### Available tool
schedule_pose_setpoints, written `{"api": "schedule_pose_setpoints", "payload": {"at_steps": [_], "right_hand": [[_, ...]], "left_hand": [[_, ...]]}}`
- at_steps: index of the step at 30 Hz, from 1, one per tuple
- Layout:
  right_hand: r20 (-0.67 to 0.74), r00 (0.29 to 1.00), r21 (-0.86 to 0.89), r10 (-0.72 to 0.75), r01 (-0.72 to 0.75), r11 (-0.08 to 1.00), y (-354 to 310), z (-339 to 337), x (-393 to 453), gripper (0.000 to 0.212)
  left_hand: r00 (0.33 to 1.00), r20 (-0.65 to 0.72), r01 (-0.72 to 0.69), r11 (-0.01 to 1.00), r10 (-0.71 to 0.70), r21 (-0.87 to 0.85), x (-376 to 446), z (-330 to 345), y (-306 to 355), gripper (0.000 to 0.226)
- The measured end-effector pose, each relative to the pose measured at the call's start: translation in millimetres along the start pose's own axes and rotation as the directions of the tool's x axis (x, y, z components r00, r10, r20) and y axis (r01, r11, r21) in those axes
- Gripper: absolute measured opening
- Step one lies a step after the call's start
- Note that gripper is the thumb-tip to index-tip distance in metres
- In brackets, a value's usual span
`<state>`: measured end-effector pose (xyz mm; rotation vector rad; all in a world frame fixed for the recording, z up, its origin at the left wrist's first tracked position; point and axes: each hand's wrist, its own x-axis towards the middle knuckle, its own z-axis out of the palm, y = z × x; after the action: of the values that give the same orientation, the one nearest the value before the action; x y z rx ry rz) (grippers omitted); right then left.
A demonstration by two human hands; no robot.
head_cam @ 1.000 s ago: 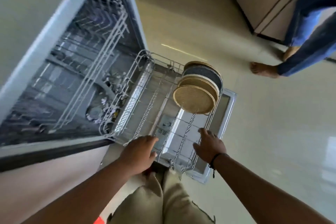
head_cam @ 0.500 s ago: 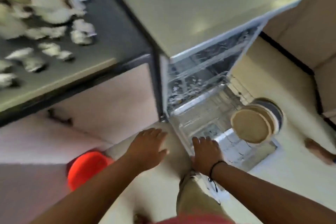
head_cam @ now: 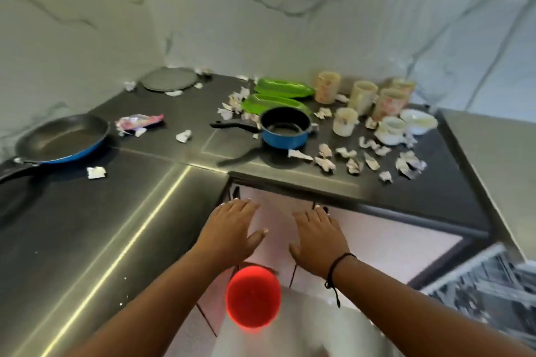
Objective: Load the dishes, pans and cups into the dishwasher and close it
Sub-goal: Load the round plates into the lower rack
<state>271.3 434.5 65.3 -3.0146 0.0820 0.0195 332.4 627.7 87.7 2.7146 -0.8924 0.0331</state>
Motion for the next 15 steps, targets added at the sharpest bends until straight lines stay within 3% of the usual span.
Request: {"api": "schedule_pose_setpoints", "payload": {"at_steps": [9, 15], "right_hand": [[-0.159, 0.966, 0.075, -0.205, 0.219, 0.973, -16, -56, 132, 0.063], [-0.188, 0.951, 0.174, -0.246, 0.279, 0.944, -15, -81, 207, 0.063]], "left_hand": [[0.946, -0.182, 0.257, 0.962, -0.270, -0.091, 73, -34, -46, 0.064], [0.874, -0.209, 0.409, 0.897, -0.438, -0.170, 100, -53, -67, 0.059]]}}
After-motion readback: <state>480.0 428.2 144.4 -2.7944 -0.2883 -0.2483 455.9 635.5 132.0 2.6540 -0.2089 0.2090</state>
